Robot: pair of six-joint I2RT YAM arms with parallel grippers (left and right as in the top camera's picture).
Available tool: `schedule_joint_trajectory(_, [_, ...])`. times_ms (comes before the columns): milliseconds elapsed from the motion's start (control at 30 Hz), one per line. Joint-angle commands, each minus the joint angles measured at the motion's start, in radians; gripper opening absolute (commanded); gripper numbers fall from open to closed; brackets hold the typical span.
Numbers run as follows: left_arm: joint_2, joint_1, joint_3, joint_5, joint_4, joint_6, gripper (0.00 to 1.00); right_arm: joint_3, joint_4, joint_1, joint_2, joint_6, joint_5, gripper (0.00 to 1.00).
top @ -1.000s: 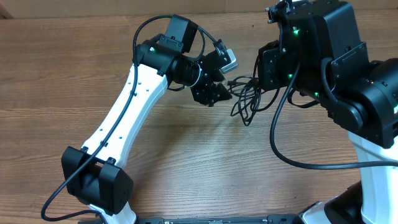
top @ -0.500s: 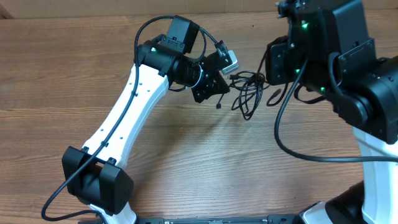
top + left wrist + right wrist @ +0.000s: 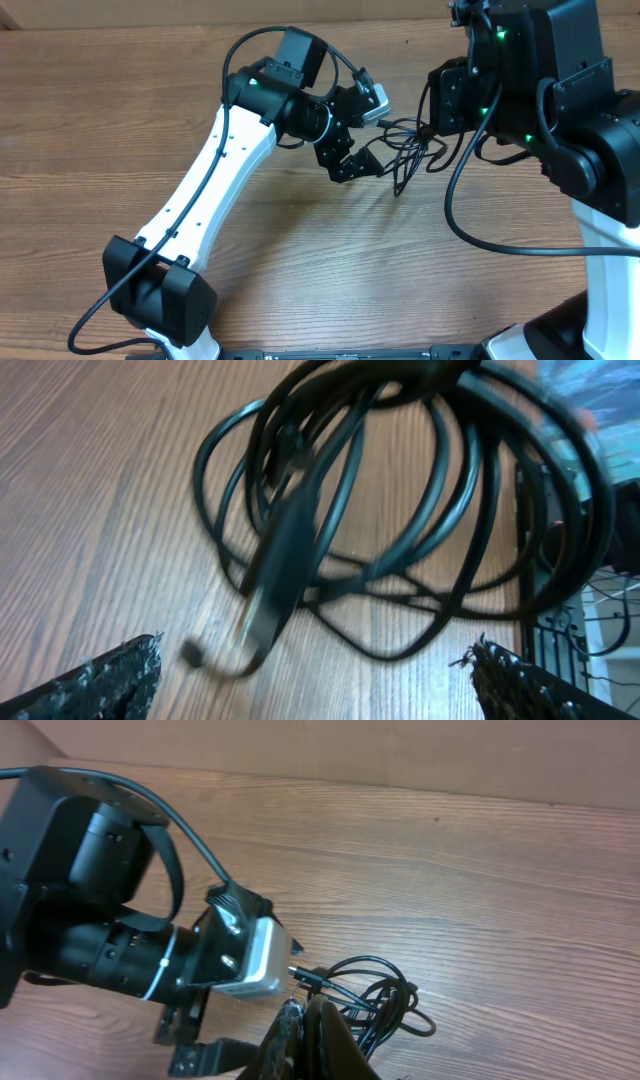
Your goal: Untangle cables
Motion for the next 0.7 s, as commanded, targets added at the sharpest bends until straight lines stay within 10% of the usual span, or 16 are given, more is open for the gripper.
schedule_joint_trajectory(0, [0.003,-0.016,-0.002,0.057,0.0,0.04,1.0,0.024,0.013,-0.003,-0.018,-0.002,-0.049,0.04])
schedule_joint_trajectory(167, [0.003,-0.016,-0.003,0.036,-0.004,0.041,0.89,0.024,0.013,-0.003,-0.018,-0.002,-0.053,0.04])
schedule_joint_trajectory(233, [0.004,-0.016,-0.004,0.029,-0.005,0.041,0.48,0.024,0.013,-0.003,-0.018,-0.002,-0.054,0.04])
schedule_joint_trajectory(267, [0.004,-0.016,-0.004,0.025,-0.005,0.041,0.08,0.024,0.013,-0.003,-0.018,-0.002,-0.056,0.04])
schedule_joint_trajectory(667, [0.005,-0.013,-0.004,-0.116,-0.046,0.04,0.04,0.024,0.002,-0.003,-0.018,-0.009,-0.018,0.04])
